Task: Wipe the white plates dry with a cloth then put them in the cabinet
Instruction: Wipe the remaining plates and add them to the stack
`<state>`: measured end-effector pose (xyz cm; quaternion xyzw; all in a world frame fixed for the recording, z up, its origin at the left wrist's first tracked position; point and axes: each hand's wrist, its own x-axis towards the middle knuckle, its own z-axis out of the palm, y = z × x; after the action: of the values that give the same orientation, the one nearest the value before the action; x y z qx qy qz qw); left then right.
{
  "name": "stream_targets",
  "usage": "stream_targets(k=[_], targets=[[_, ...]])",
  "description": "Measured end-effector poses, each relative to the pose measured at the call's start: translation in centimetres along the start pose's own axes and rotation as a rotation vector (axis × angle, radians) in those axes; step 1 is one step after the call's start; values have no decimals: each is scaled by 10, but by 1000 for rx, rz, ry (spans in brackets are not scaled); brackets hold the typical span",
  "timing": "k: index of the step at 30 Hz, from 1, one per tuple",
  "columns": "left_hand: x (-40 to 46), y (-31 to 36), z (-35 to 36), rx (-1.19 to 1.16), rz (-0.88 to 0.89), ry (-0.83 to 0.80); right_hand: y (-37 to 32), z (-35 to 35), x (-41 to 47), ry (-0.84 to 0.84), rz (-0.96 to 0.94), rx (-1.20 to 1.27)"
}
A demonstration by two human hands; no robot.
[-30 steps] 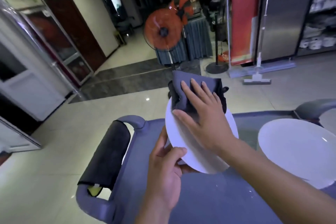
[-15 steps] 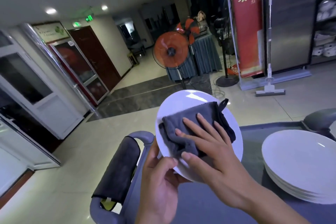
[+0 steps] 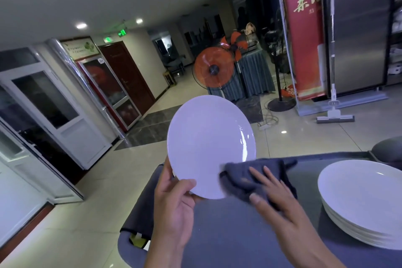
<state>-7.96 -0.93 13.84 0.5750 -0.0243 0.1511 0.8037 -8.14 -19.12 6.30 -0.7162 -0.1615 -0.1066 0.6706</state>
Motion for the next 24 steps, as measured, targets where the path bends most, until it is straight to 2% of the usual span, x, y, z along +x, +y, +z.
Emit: stream_targets(k=[3, 5, 6, 7, 9, 11, 13, 16, 21, 24], targets=[[1, -2, -8, 17, 4, 48, 14, -8, -4, 240, 524, 604], [-3, -4, -12, 15, 6, 51, 22, -17, -2, 316, 699, 835], [-5, -4, -13, 11, 6, 42, 20, -19, 2, 362, 703, 817], [-7, -4, -13, 11, 3, 32, 13, -19, 8, 424, 645, 760], [-10, -8, -12, 17, -18, 16, -10, -16, 12, 472, 309, 535], [-14, -9, -9, 14, -34, 1, -35, -10, 19, 361, -74, 198], [-19, -11, 0, 14, -45, -48, -46, 4, 30, 133, -305, -92], [-27, -12, 14, -63, -111, -93, -54, 31, 39, -181, -401, -319], [-28, -6, 6, -93, -105, -87, -62, 36, 65, -297, -540, -412], [-30, -1, 0, -89, -95, -126, -63, 23, 86, -308, -532, -467]])
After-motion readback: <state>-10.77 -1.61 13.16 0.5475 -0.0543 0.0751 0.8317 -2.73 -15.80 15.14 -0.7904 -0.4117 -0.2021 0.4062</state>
